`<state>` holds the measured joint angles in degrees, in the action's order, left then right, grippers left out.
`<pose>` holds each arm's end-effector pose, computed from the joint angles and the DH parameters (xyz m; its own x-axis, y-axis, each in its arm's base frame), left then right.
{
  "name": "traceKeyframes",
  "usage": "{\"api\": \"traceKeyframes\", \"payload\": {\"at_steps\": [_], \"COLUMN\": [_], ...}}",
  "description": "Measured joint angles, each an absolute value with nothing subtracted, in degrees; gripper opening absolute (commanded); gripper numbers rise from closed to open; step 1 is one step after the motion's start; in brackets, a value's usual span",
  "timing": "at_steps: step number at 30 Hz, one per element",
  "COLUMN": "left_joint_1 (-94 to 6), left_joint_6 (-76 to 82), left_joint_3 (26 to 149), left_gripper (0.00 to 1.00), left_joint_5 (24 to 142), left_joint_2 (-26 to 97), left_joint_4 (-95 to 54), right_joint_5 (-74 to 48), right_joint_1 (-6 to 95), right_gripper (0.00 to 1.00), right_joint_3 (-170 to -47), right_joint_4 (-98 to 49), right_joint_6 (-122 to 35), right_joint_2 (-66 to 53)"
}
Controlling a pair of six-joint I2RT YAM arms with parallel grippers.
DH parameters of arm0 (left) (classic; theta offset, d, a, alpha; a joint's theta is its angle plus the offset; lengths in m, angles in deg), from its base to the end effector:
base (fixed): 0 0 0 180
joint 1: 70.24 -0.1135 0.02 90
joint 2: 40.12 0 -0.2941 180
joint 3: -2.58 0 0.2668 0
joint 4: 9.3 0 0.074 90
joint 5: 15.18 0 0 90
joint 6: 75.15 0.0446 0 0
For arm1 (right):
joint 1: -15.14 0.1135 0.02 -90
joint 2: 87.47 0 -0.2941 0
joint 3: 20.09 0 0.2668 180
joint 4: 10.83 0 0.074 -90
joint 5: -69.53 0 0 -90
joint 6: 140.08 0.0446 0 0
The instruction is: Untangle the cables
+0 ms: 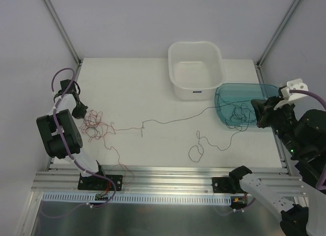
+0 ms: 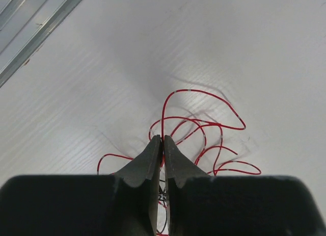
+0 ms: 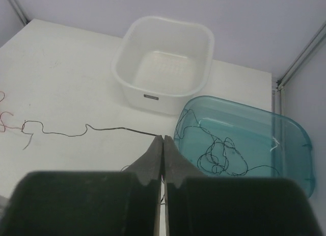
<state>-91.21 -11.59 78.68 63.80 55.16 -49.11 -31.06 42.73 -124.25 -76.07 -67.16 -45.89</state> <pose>0.3329 0.1367 0.2178 -0.5192 -0.6671 -0.5342 -0.7532 0.6525 -0.0827 0.0398 0.0115 0.5400 0.0466 -0.3014 -0.9524 -0.2917 0.9077 -0.3015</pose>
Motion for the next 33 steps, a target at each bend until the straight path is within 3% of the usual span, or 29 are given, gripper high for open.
{"api": "traceKeyframes", "payload": {"at_steps": [7, 17, 20, 21, 27, 28, 29, 32, 33], "left_joint_1": [-92.48, -93.59, -93.57, -93.26, -87.49, -86.44, -85.44, -83.60, -83.08], "left_joint_6": [-11.48, -11.48, -11.22, -11.15, -9.01, -8.57, -8.02, -7.59, -7.32], "left_joint_3": [78.53, 78.42, 78.42, 78.42, 77.31, 76.94, 76.56, 75.36, 74.79], "left_gripper": [0.03, 0.04, 0.13, 0.23, 0.57, 0.70, 0.77, 0.98, 0.99], "left_joint_5": [60.76, 59.34, 61.17, 61.63, 64.21, 64.47, 65.09, 66.64, 66.99], "left_joint_2": [57.46, 58.46, 58.46, 58.44, 54.99, 53.57, 52.08, 46.97, 45.00], "left_joint_4": [-49.20, -49.24, -49.22, -49.24, -49.33, -49.33, -49.39, -49.59, -49.61], "right_joint_5": [-35.61, -42.73, -39.54, -37.31, -28.33, -27.65, -27.32, -27.08, -27.34], "right_joint_1": [42.73, 42.75, 42.75, 42.75, 42.75, 42.75, 42.75, 42.75, 42.75], "right_gripper": [0.01, 0.01, 0.01, 0.01, 0.01, 0.01, 0.01, 0.19, 0.38], "right_joint_3": [-130.15, -121.97, -119.13, -117.84, -95.61, -92.09, -89.60, -82.65, -81.62], "right_joint_4": [-74.61, -69.89, -70.13, -70.26, -65.38, -65.30, -65.23, -65.12, -65.60], "right_joint_6": [-67.88, -65.02, -62.65, -61.37, -52.16, -50.46, -49.17, -44.54, -43.36], "right_joint_2": [-47.50, -54.39, -53.82, -52.95, -47.22, -45.45, -44.03, -40.84, -40.14]}}
